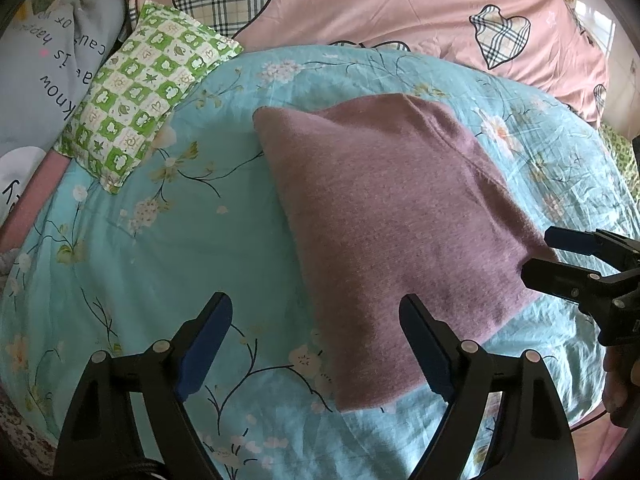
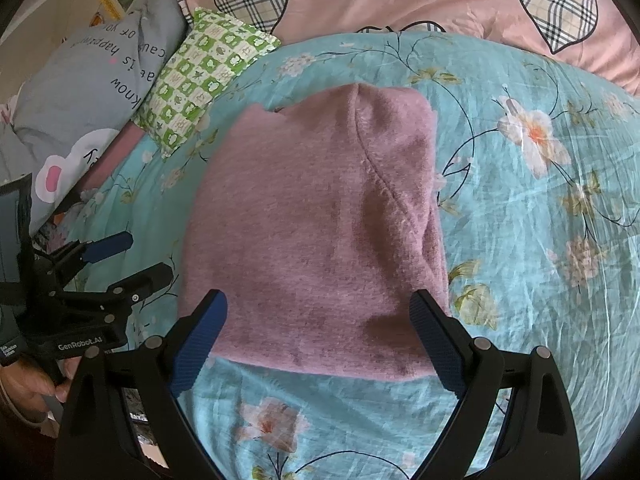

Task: Fold small clothes

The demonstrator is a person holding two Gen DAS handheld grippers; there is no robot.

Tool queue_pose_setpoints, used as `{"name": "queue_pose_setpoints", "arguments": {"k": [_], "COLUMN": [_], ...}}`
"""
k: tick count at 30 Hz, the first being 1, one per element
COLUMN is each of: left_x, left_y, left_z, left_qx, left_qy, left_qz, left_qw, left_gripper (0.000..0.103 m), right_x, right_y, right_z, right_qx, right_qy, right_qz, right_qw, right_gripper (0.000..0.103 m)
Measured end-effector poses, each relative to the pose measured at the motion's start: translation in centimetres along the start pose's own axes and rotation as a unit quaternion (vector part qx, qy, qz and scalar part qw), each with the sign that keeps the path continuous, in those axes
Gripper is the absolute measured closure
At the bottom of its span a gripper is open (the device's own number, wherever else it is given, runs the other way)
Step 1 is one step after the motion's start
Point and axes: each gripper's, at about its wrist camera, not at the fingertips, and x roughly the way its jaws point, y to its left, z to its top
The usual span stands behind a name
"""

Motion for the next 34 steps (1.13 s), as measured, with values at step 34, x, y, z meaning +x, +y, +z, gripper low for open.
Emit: {"name": "queue_pose_setpoints", "arguments": {"k": [34], "left_x": [-0.20], "left_y": [-0.14], "left_z": [0.05], "left_qx": [-0.010], "left_qy": [0.003], "left_qz": [0.004], "left_qw": [0.9999], "left_gripper": [0.017], "right_x": [-0.59], "right_y": [-0.48], "right_z": [0.00], "right_qx": [0.012], "right_qy": [-0.009], "right_qz": [0.003], "right_qw": [1.000], "right_gripper": [0.011]}}
